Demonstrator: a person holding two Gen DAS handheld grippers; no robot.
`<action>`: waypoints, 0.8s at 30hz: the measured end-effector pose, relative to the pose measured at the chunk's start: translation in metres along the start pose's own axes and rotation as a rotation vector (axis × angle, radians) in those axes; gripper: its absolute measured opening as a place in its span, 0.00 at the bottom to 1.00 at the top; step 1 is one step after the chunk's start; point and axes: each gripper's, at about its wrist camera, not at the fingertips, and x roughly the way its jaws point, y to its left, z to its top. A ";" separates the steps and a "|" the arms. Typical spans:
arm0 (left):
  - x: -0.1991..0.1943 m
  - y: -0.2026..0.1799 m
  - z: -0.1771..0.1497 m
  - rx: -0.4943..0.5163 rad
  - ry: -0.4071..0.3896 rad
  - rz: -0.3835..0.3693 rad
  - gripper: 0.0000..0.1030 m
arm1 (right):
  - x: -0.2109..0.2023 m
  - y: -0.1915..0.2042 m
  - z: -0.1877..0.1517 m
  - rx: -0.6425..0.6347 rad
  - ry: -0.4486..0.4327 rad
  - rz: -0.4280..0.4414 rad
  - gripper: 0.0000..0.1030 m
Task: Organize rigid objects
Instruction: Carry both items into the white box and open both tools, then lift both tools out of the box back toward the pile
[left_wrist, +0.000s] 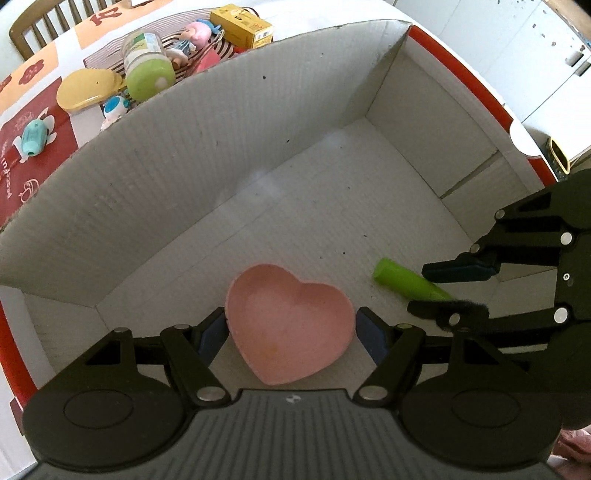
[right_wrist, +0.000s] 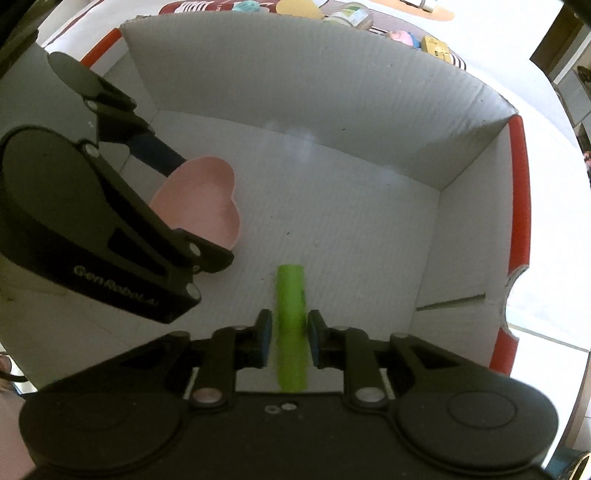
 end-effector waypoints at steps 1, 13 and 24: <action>0.000 0.001 0.000 -0.003 0.000 0.000 0.73 | 0.000 0.002 0.001 -0.002 0.001 0.002 0.24; -0.023 0.004 -0.008 -0.004 -0.066 -0.021 0.73 | -0.014 -0.006 -0.006 0.004 -0.049 0.039 0.58; -0.078 0.006 -0.017 -0.009 -0.215 -0.029 0.73 | -0.061 -0.009 -0.005 -0.003 -0.138 0.058 0.66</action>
